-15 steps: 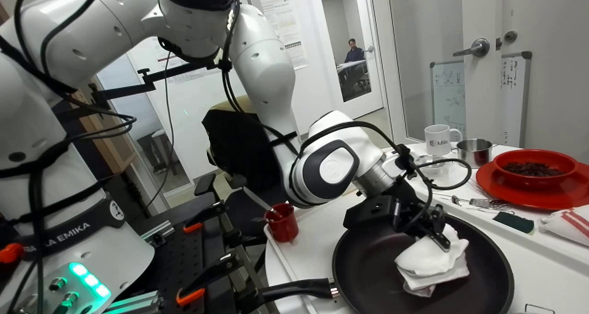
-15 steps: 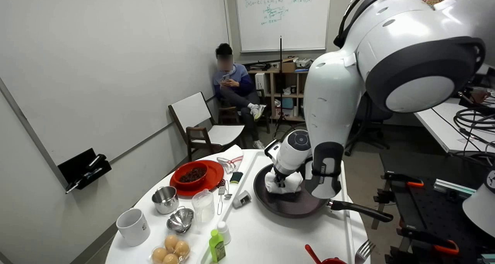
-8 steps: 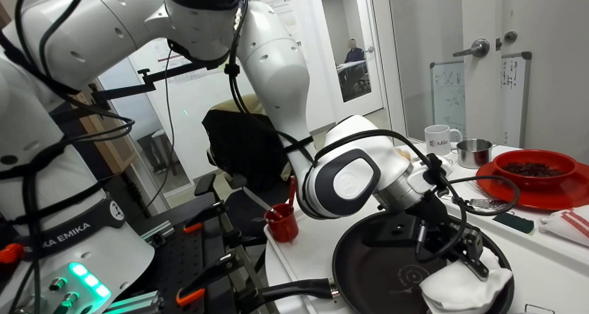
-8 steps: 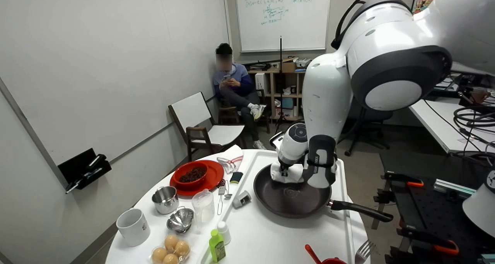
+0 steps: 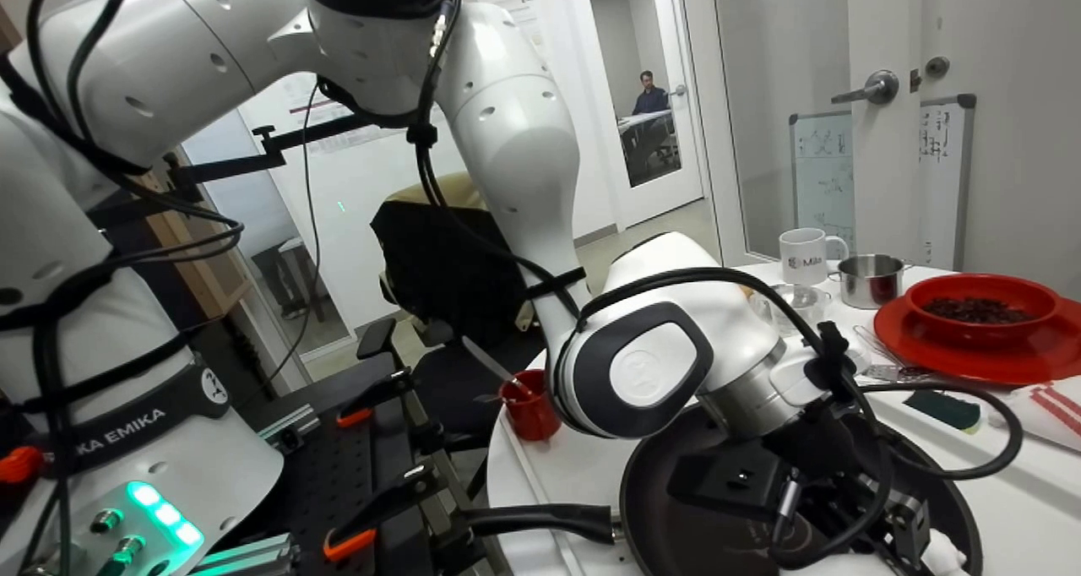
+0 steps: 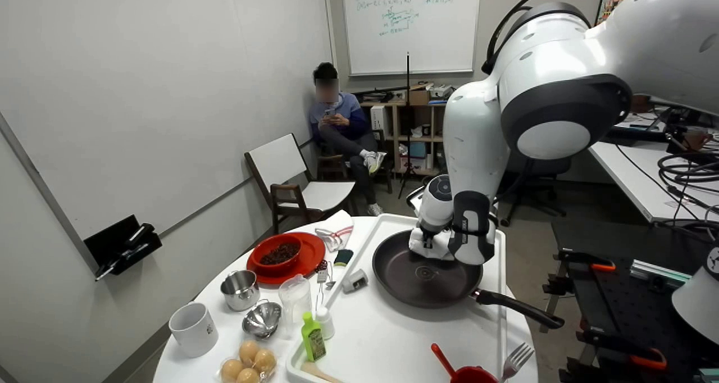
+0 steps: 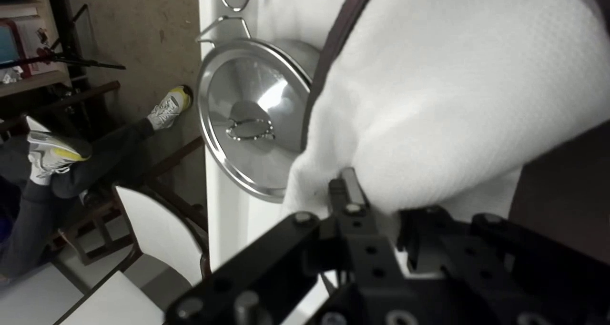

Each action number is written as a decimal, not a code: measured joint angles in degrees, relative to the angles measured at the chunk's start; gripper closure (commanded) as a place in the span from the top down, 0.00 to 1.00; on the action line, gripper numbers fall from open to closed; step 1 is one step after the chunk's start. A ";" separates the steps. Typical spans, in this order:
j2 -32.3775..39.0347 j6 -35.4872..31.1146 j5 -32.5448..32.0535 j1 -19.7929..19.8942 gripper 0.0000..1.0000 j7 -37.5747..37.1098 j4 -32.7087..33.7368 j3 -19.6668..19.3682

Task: Use the towel to wipe the pan

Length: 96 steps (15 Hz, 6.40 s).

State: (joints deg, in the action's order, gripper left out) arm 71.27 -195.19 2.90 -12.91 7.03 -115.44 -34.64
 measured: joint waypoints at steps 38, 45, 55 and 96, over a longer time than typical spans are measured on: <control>1.13 -2.62 3.85 -11.69 0.08 0.30 1.17 3.64; -2.66 -2.63 -1.75 -11.99 0.08 5.32 -4.78 4.24; -9.59 -2.61 -10.08 -9.57 0.08 13.64 -15.33 3.49; -9.36 -2.60 -9.98 -15.97 0.08 17.06 -16.88 4.52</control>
State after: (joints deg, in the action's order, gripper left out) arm 61.91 -197.79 -7.08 -28.88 24.09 -132.33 -30.12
